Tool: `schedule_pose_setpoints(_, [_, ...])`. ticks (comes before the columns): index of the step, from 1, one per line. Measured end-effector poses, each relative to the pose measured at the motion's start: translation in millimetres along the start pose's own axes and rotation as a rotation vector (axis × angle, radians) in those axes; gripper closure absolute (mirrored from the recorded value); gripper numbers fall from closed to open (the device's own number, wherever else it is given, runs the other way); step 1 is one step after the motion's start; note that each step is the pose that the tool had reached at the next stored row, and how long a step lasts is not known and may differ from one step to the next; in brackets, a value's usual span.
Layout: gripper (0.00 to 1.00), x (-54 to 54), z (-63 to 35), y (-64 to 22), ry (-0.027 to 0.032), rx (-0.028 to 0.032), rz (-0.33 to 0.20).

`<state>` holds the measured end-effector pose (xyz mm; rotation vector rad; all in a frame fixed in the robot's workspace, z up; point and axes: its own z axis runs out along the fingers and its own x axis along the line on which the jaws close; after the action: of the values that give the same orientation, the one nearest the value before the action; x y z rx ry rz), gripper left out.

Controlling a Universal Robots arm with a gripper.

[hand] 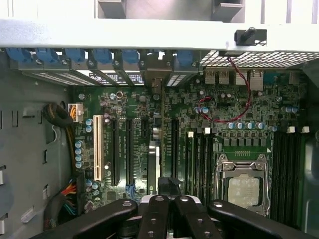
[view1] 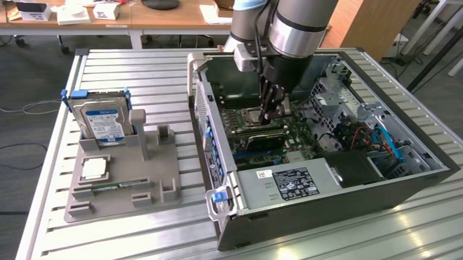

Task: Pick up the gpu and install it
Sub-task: 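Press down on the gpu until it lock into place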

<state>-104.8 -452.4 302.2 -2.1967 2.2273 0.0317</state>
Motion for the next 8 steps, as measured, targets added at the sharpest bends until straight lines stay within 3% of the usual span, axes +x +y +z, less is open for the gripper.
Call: schedule_pose_setpoints(8, [0.89,0.0,9.2,0.3,0.0001,0.0,0.0])
